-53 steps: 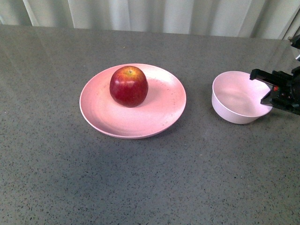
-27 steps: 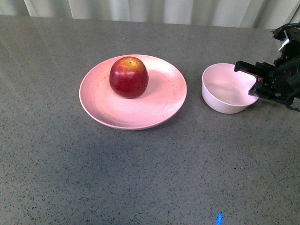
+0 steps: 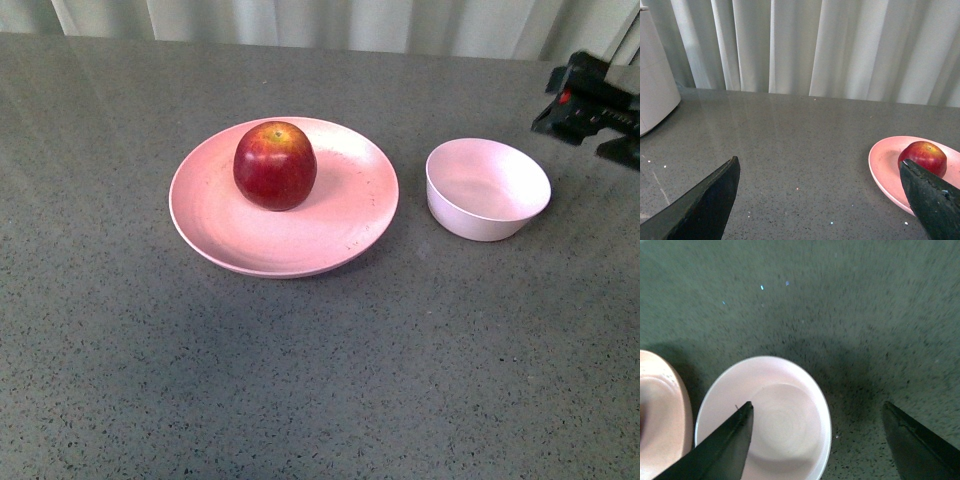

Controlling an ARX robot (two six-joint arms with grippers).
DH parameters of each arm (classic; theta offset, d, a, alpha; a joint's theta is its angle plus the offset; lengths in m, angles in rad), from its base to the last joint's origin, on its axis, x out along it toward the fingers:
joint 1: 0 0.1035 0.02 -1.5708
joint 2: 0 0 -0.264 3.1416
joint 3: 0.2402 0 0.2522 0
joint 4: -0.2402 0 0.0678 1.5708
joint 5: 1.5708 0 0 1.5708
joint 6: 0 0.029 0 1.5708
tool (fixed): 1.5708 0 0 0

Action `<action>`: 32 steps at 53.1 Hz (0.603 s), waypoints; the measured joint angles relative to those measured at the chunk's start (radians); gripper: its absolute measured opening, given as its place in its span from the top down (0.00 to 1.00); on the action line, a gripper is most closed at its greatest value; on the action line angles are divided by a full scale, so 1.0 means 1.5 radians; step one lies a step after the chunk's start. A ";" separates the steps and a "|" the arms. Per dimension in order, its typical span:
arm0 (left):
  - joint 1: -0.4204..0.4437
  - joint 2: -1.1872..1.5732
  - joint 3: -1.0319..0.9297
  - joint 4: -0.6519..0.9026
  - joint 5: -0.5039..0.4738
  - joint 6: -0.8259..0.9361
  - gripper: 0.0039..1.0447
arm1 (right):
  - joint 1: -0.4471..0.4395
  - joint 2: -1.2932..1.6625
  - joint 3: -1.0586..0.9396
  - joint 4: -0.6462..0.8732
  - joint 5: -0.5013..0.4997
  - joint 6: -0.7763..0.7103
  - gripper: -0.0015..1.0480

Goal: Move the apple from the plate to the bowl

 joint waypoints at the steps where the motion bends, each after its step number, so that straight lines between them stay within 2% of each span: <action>1: 0.000 0.000 0.000 0.000 0.000 0.000 0.08 | -0.001 -0.008 -0.006 0.005 -0.001 -0.003 0.25; 4: 0.000 0.000 0.000 0.000 0.000 0.000 0.08 | -0.006 -0.059 -0.047 0.034 -0.011 -0.017 0.15; 8: 0.000 0.000 0.000 0.000 0.000 0.000 0.08 | -0.014 -0.113 -0.094 0.063 -0.023 -0.024 0.07; 20: 0.000 0.000 0.000 0.000 0.000 0.000 0.08 | -0.029 -0.213 -0.200 0.111 -0.026 -0.040 0.09; 23: 0.000 0.000 0.000 0.000 0.000 0.000 0.08 | -0.026 -0.186 -0.238 0.250 0.028 -0.087 0.17; 24: 0.000 0.000 0.000 0.000 0.000 0.000 0.08 | -0.025 -0.174 -0.265 0.334 0.052 -0.116 0.22; 26: 0.000 0.000 0.000 0.000 0.000 0.000 0.08 | -0.026 -0.166 -0.311 0.440 0.058 -0.154 0.30; 29: 0.000 0.000 0.000 0.000 0.000 0.000 0.08 | -0.035 -0.192 -0.355 0.517 0.047 -0.182 0.42; 32: 0.000 0.000 0.000 0.000 0.000 0.000 0.08 | -0.049 -0.232 -0.378 0.525 0.031 -0.197 0.52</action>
